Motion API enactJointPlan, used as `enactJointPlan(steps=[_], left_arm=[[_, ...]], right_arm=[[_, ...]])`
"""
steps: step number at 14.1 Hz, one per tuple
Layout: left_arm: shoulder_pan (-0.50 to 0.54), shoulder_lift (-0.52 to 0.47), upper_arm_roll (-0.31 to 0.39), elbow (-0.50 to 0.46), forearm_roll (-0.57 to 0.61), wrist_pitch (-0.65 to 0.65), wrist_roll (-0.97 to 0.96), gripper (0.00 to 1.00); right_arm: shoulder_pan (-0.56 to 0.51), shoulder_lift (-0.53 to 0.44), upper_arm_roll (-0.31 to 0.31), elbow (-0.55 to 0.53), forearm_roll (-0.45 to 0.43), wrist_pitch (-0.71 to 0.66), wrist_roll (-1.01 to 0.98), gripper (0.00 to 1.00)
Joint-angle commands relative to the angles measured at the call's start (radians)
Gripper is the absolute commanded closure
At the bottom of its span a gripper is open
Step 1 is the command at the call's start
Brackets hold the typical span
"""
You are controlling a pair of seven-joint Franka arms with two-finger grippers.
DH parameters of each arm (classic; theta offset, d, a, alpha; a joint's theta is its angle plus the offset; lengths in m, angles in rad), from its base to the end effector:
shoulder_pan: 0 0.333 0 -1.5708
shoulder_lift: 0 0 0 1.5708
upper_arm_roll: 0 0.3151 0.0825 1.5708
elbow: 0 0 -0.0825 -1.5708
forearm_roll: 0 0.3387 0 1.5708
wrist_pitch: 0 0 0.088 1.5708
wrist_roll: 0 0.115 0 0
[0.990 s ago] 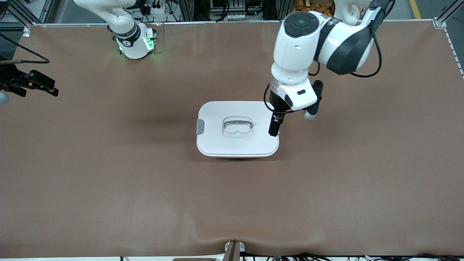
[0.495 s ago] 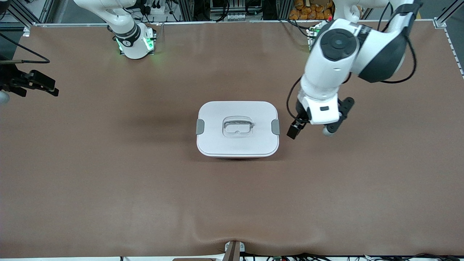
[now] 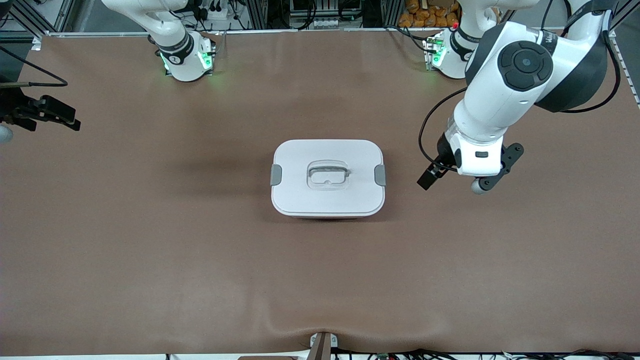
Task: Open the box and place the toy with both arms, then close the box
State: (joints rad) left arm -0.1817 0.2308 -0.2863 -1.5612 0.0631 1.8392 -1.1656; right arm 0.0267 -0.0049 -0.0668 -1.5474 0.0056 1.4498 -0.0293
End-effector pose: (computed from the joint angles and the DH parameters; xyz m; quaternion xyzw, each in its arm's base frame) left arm 0.5387 -0.2477 0.5211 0.9404 0.3388 0.0183 0.0217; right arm 0.4938 -0.0192 0.6179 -0.9989 0.0052 0.0462 0.0046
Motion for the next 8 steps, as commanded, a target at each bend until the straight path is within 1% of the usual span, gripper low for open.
enactJointPlan(steps=[1,3,5,8], left_arm=[[0.007,-0.013,0.015,0.044,-0.003,-0.076,0.171,0.00],[0.039,-0.013,0.026,0.078,-0.002,-0.121,0.291,0.00],[0.085,-0.013,0.024,0.098,-0.002,-0.127,0.407,0.00],[0.158,-0.015,0.022,0.102,-0.002,-0.127,0.642,0.00]], right_arm=[[0.001,-0.003,-0.001,0.013,-0.007,-0.014,0.000,0.00],[0.001,0.000,-0.002,0.013,0.014,-0.013,0.000,0.00],[-0.004,0.000,-0.004,0.013,0.021,-0.012,-0.001,0.00],[-0.014,0.003,-0.002,0.039,0.024,-0.012,-0.004,0.00]])
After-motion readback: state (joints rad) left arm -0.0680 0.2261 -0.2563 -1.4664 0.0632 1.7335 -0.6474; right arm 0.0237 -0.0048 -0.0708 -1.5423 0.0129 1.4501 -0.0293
